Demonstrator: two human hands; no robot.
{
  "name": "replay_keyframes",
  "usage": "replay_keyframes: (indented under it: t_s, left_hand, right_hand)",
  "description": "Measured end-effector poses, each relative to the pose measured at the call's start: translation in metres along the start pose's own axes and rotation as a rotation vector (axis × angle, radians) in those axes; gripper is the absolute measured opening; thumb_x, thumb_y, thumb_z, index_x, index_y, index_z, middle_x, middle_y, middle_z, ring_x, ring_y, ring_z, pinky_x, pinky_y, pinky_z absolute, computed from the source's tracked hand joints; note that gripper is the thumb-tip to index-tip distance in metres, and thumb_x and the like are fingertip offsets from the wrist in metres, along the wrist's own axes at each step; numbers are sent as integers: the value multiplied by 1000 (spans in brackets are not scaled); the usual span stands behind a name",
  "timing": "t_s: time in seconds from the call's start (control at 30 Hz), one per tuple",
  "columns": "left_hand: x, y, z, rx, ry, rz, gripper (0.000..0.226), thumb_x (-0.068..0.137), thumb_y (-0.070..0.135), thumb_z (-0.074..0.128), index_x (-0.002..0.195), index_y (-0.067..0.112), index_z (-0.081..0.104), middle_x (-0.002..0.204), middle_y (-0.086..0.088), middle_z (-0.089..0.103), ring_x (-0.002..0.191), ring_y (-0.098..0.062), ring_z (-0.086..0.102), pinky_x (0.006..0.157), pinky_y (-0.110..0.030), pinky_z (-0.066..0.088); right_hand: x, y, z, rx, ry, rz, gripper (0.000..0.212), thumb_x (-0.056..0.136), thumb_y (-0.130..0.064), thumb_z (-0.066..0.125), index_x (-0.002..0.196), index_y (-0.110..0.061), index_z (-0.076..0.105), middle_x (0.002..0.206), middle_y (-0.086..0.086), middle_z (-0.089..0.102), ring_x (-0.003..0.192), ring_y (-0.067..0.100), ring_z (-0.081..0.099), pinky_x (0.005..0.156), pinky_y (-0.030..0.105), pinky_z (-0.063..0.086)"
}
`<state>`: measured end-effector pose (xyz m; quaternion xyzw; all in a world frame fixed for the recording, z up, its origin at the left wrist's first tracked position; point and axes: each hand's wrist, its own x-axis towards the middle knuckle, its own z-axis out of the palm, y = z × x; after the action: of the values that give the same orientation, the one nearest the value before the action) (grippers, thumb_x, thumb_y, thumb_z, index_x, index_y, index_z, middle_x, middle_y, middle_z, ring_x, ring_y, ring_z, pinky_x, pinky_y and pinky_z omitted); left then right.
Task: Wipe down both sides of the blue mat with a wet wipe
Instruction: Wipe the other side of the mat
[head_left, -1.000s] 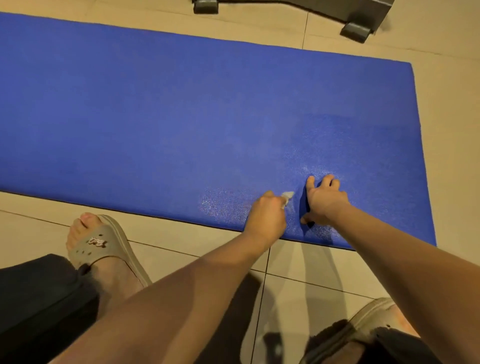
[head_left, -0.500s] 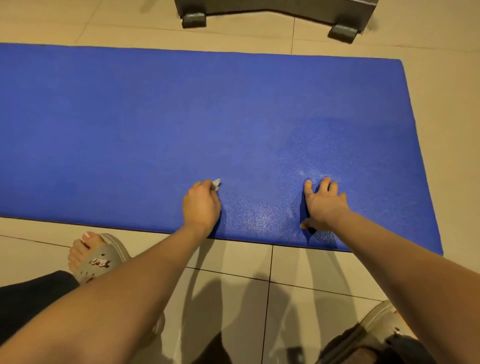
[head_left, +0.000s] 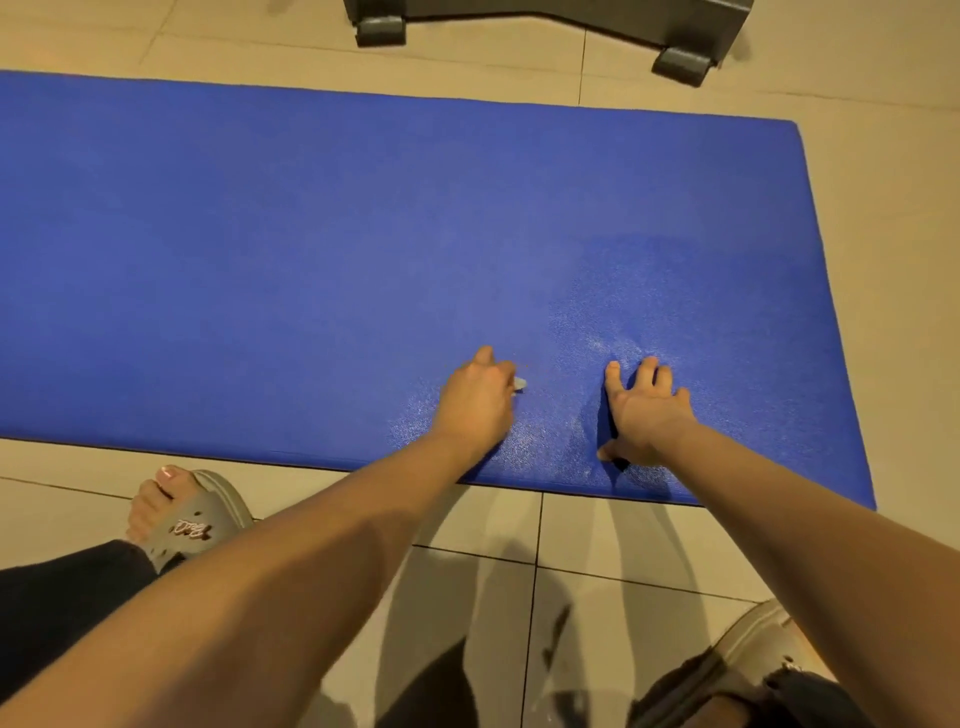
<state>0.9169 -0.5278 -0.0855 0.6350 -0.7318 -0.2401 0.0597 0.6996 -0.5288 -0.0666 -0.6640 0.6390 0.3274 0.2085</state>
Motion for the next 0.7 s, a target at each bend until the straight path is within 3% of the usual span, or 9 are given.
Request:
replay_keyframes:
  t_s: [0.17,0.27,0.47,0.57,0.7]
  left_hand:
    - [-5,-76,-36,-1,154,-235,16,95,17,58,85,9,66,103,-15,54,81,-39,60,72,-43,51]
    - [-6,-78,-38,-62,187,-299,19,96,22,60,85,7,66,101,-13,54,78,-36,59,72,-42,50]
    - [7,3,4,-232,115,-114,18,91,27,69,79,13,66,95,-3,54,80,-23,54,74,-34,46]
    - [16,36,19,-200,74,-1,1,93,11,61,93,12,60,101,-8,56,92,-30,56,78,-43,49]
    - [23,24,13,-140,52,84,17,94,8,61,111,10,59,112,-9,55,99,-30,56,84,-43,49]
  right_hand:
    - [0,0,0,9,-3,6,126,81,-59,75,158,-14,-14,161,31,-10,150,50,-4,119,61,20]
    - [0,0,0,11,-11,13,126,81,-59,75,158,-13,-14,161,32,-11,150,51,-4,119,61,20]
    - [-1,-2,-1,17,-14,10,126,81,-58,75,158,-13,-14,161,32,-11,150,51,-5,119,61,18]
    - [0,-1,0,20,-16,9,126,81,-59,75,158,-14,-15,161,32,-12,150,50,-6,119,61,17]
    - [-1,1,0,22,-17,-12,126,83,-59,73,157,-14,-17,161,32,-14,150,50,-6,118,61,18]
